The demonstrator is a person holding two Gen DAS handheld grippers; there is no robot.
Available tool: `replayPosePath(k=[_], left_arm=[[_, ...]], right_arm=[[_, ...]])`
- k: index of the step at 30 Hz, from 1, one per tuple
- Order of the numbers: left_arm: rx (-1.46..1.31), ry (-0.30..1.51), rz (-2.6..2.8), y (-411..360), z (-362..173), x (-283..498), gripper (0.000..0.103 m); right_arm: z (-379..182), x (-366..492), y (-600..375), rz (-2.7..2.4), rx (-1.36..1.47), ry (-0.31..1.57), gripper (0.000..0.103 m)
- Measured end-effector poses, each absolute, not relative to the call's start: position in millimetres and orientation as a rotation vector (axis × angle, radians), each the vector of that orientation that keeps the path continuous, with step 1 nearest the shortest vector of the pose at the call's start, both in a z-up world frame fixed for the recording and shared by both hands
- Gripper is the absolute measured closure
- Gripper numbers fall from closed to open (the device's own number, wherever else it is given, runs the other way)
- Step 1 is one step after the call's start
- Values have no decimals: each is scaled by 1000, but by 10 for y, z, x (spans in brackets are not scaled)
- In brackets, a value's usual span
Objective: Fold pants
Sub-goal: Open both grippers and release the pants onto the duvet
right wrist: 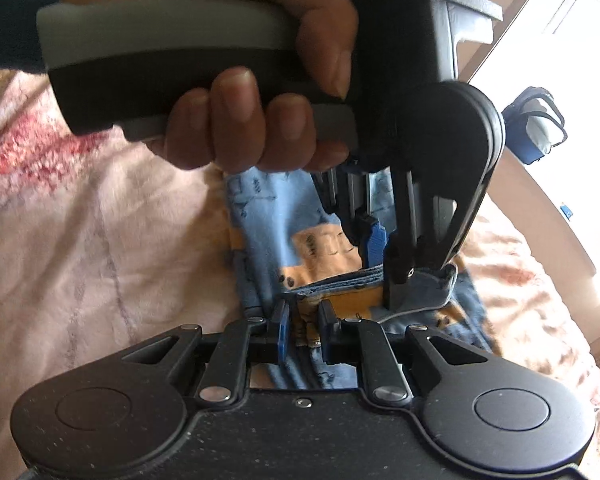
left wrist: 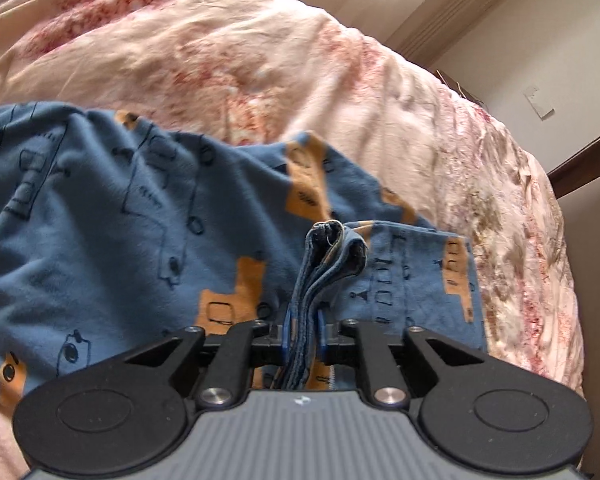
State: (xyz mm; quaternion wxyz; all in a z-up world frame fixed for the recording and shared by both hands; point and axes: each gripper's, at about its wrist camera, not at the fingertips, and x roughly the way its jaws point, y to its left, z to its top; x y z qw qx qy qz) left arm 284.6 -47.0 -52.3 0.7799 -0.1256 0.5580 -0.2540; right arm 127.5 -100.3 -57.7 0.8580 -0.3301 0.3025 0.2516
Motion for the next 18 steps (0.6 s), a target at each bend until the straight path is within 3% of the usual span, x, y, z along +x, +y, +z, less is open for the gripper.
replayPosePath(k=[2, 3, 4, 6, 10, 18], left_arm=[[-278, 1189, -556, -428, -519, 2814, 77], [-270, 1182, -554, -401, -493, 2807, 67], [-248, 1161, -535, -385, -442, 2798, 58], [-188, 1068, -478, -365, -313, 2749, 29], [-73, 880, -402, -561, -164, 2624, 13], [109, 825, -280, -1089, -522, 2630, 13]], right_arm=[[-574, 1243, -1039, 522, -704, 619, 75], [-537, 1214, -1090, 504, -714, 616, 57], [-481, 1181, -1162, 486, -725, 604, 28], [-354, 1087, -1397, 413, -754, 551, 7], [-259, 1221, -1975, 151, -798, 522, 1], [-656, 1943, -2691, -26, -525, 549, 1]])
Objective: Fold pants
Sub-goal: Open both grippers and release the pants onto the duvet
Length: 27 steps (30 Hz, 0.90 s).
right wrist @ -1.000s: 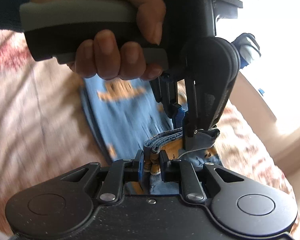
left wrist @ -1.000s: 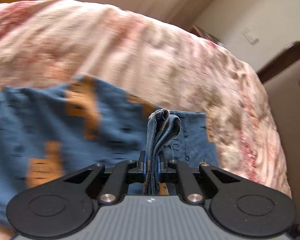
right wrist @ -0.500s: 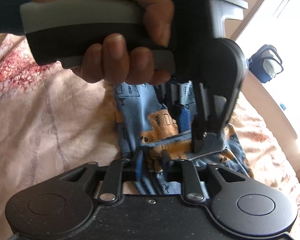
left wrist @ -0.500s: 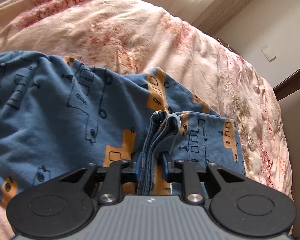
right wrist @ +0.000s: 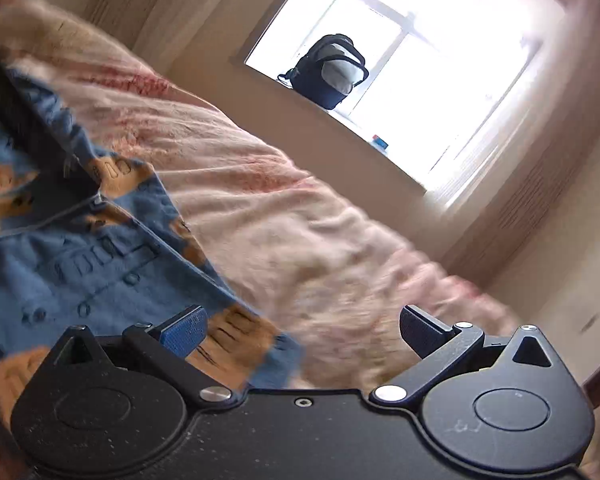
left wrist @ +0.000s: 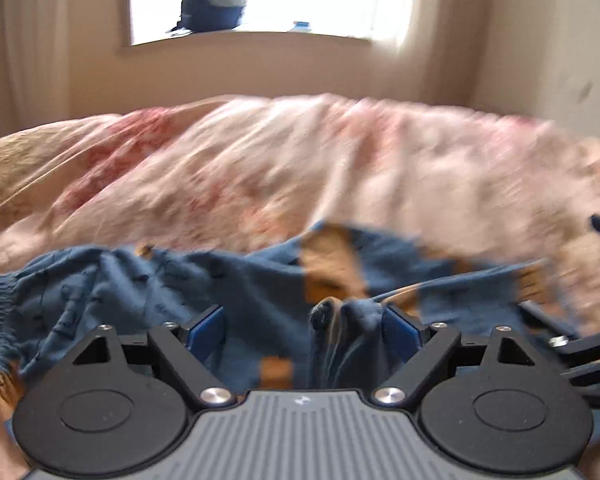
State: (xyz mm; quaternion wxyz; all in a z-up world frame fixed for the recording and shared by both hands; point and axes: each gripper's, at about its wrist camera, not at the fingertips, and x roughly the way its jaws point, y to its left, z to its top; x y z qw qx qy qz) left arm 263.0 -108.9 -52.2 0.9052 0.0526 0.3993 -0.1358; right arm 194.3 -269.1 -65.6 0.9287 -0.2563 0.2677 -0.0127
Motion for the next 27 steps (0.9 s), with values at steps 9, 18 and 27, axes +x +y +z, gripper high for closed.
replayPosePath(k=[9, 18, 27], left_arm=[[54, 840, -291, -791, -439, 2544, 10], [172, 939, -246, -698, -515, 2001, 0], [126, 1041, -174, -452, -316, 1758, 0]], right_arm=[[-744, 2019, -3200, -180, -390, 588, 3], [-559, 1428, -2485, 84, -522, 729, 1], [-568, 1203, -2700, -50, -546, 743, 1]])
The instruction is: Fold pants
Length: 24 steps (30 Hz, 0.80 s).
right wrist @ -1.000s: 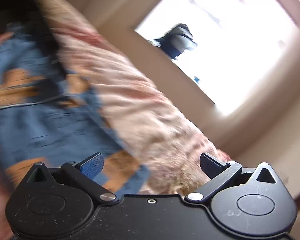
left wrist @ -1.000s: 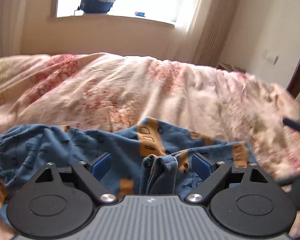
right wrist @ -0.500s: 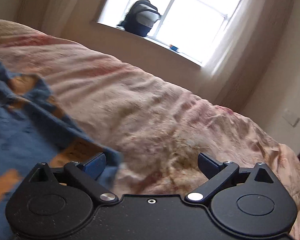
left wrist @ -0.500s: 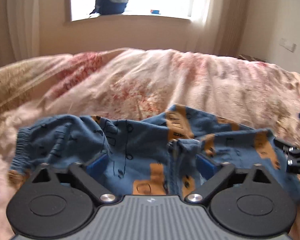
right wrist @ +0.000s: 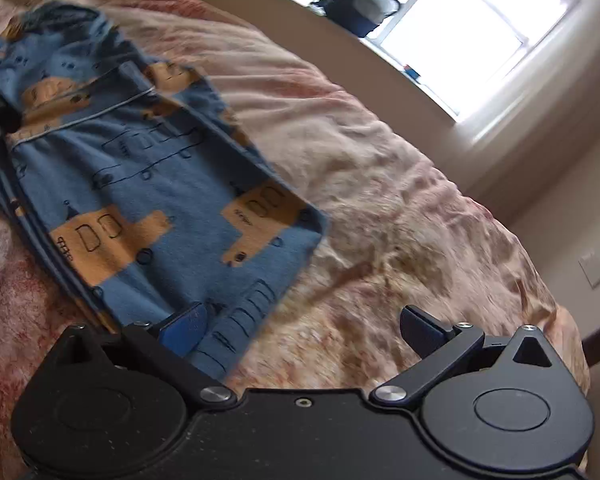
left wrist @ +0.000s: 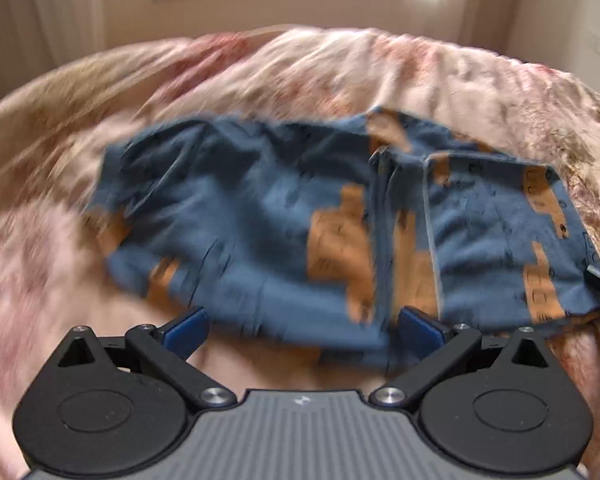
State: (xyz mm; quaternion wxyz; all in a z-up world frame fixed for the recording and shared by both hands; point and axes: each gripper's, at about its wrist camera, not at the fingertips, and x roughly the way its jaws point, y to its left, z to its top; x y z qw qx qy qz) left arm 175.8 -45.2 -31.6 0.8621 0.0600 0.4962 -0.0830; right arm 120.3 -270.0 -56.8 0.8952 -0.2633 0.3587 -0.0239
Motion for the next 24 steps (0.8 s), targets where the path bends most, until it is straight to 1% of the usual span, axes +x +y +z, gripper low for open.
replayPosePath(k=[2, 5, 8, 11, 14, 16, 19, 21, 24], left_arm=[[134, 1043, -175, -296, -253, 1680, 0], [140, 951, -142, 11, -103, 1625, 0], [41, 880, -48, 366, -78, 1719, 0], [-84, 886, 71, 660, -193, 1885, 0], [-98, 875, 121, 789, -296, 1999, 0], [-106, 856, 116, 828, -338, 2044, 0], [-137, 857, 96, 901, -405, 2090, 0], [-150, 855, 106, 908, -470, 2074, 0], [-141, 830, 97, 896, -507, 2080, 0]], right_arm=[[-529, 1146, -2689, -31, -535, 684, 1], [-490, 1125, -2522, 13, -550, 565, 1], [-485, 1191, -2312, 81, -520, 492, 1], [-510, 1441, -2133, 151, -511, 473, 1], [-542, 1798, -1935, 156, -534, 455, 1], [-610, 2116, -1830, 159, -542, 484, 1], [-787, 2503, -1728, 142, -608, 576, 1], [-698, 2542, -1737, 153, -601, 582, 1], [-477, 2495, -1795, 168, -600, 524, 1]])
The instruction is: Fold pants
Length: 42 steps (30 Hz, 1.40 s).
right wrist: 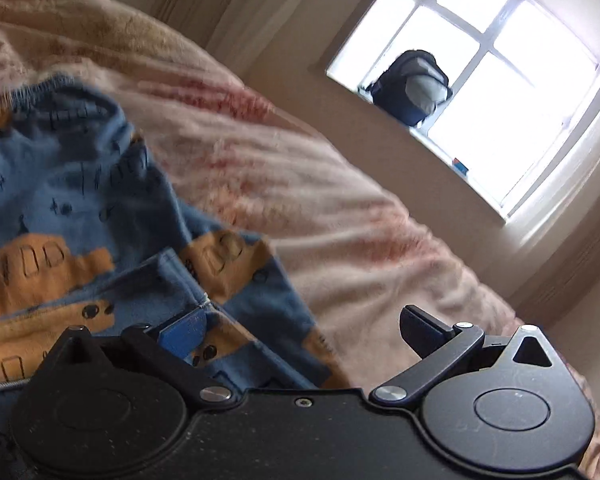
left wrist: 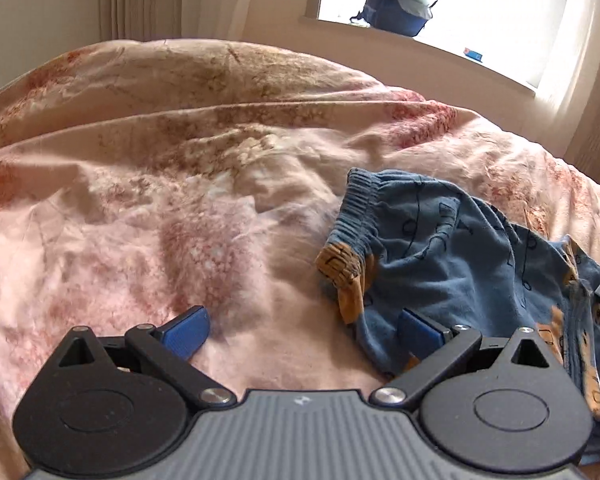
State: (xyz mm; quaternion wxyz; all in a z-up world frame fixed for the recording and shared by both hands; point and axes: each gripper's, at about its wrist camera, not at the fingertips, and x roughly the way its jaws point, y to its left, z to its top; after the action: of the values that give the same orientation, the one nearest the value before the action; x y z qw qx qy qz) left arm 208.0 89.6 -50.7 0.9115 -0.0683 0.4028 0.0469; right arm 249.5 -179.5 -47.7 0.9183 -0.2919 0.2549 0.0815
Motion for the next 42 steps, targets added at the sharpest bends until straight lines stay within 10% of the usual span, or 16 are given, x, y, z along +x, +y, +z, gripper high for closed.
replayPosePath(k=[7, 19, 22, 27, 37, 42], left_arm=[[-136, 831, 92, 901, -560, 2126, 0], [-158, 798, 100, 900, -546, 2105, 0], [-173, 791, 101, 912, -545, 2100, 0], [-156, 799, 118, 900, -556, 2102, 0], [-292, 749, 94, 974, -425, 1970, 11], [-363, 710, 82, 1032, -389, 1900, 46]], right_arm=[[-341, 3151, -1830, 328, -373, 664, 1], [-317, 3423, -1979, 520, -160, 846, 35], [-434, 3456, -1904, 468, -281, 879, 67], [-519, 3537, -1915, 352, -313, 835, 43], [-39, 3071, -1706, 413, -296, 739, 43], [-175, 2772, -1580, 490, -214, 804, 43]])
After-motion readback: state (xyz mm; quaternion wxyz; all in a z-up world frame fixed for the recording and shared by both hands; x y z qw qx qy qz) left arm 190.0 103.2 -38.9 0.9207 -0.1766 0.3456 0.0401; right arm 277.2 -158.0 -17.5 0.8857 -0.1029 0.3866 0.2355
